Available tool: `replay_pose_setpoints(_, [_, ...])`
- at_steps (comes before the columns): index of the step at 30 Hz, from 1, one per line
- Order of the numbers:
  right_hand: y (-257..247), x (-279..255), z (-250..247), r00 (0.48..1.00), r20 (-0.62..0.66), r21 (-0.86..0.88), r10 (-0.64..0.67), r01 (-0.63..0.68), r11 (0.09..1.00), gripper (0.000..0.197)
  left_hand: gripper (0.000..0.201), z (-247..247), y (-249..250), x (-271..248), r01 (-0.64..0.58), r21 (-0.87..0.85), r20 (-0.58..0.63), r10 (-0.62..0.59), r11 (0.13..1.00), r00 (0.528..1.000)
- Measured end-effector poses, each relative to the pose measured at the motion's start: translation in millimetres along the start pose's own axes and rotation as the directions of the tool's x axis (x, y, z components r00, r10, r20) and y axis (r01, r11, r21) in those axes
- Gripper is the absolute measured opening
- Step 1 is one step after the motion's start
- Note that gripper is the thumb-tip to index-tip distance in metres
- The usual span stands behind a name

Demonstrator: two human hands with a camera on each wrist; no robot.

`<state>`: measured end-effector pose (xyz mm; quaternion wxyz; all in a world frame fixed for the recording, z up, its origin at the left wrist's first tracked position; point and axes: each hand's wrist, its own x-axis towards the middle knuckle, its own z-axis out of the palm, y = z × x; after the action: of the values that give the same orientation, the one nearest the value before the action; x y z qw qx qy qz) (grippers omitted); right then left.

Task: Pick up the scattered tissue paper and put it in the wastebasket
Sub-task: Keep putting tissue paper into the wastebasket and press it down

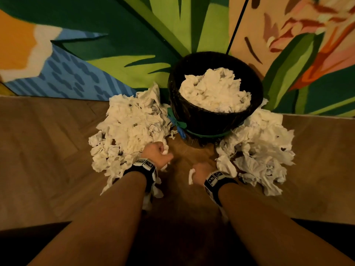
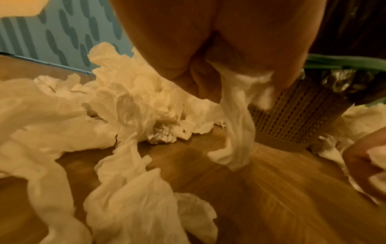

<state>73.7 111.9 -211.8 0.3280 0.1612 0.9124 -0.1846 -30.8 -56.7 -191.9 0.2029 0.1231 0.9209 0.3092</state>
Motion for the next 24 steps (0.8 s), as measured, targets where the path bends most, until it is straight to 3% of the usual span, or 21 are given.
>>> replay_pose_setpoints(4, [10, -18, -21, 0.982, -0.163, 0.074, 0.100, -0.089, 0.993, 0.042, 0.038, -15, 9, -7, -0.027, 0.000, -0.039, 0.027, 1.000, 0.999])
replay_pose_setpoints(6, [20, -24, -31, 0.962, -0.220, 0.108, 0.164, -0.143, 0.984, 0.033, 0.033, -21, 16, -10, -0.031, -0.068, -0.103, 0.024, 0.997, 0.994])
replay_pose_setpoints(8, [33, -29, -40, 0.927, -0.299, 0.267, 0.224, -0.144, 0.953, 0.022, 0.023, -28, 23, -11, -0.027, -0.130, -0.142, 0.008, 0.991, 0.990])
replay_pose_setpoints(10, [48, -35, -50, 0.876, -0.385, 0.377, 0.291, -0.139, 0.916, 0.017, 0.018, -36, 27, -12, -0.022, -0.083, -0.134, 0.011, 0.996, 0.991])
replay_pose_setpoints(12, [62, -41, -63, 0.823, -0.430, 0.436, 0.372, -0.171, 0.883, 0.037, 0.019, -43, 29, -13, -0.017, 0.041, -0.115, 0.022, 0.999, 0.993])
replay_pose_setpoints(14, [71, -53, -80, 0.715, -0.491, 0.566, 0.498, -0.173, 0.806, 0.059, 0.024, -48, 32, -14, -0.002, 0.081, -0.142, 0.014, 0.997, 0.990])
replay_pose_setpoints(17, [76, -71, -108, 0.453, -0.586, 0.777, 0.672, 0.079, 0.625, 0.050, 0.045, -62, 43, -13, 0.040, -0.038, -0.257, -0.048, 0.998, 0.965])
replay_pose_setpoints(19, [69, -81, -133, 0.365, -0.645, 0.763, 0.672, 0.358, 0.538, 0.036, 0.049, -77, 58, -6, 0.063, -0.187, -0.357, -0.128, 0.980, 0.925])
replay_pose_setpoints(21, [59, -86, -163, 0.319, -0.701, 0.679, 0.638, 0.569, 0.463, 0.020, 0.056, -97, 76, 4, 0.045, -0.269, -0.451, -0.167, 0.962, 0.877])
replay_pose_setpoints(24, [33, -93, -204, 0.358, -0.758, 0.607, 0.546, 0.693, 0.388, 0.017, 0.061, -122, 106, 16, -0.105, -0.426, -0.513, -0.145, 0.898, 0.846])
